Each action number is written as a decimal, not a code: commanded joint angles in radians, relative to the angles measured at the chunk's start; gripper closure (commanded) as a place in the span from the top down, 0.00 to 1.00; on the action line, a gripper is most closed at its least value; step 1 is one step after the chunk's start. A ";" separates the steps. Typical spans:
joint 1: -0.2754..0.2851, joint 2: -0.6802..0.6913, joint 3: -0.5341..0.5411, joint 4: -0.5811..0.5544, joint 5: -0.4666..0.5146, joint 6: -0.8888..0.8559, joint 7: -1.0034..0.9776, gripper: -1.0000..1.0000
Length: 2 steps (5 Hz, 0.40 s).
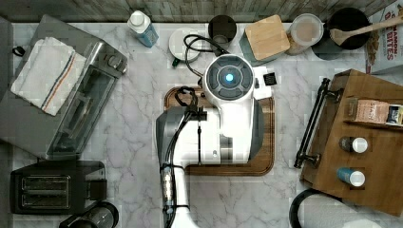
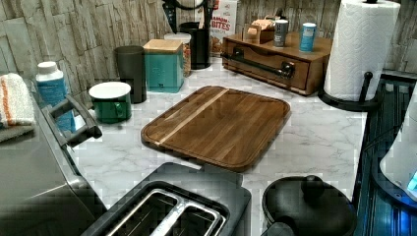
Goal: Open the drawer.
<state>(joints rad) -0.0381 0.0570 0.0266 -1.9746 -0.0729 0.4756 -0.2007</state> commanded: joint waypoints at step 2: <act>-0.131 0.002 -0.151 -0.016 0.071 0.026 -0.399 1.00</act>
<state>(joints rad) -0.0810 0.0725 -0.0614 -2.0430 -0.0599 0.4773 -0.5698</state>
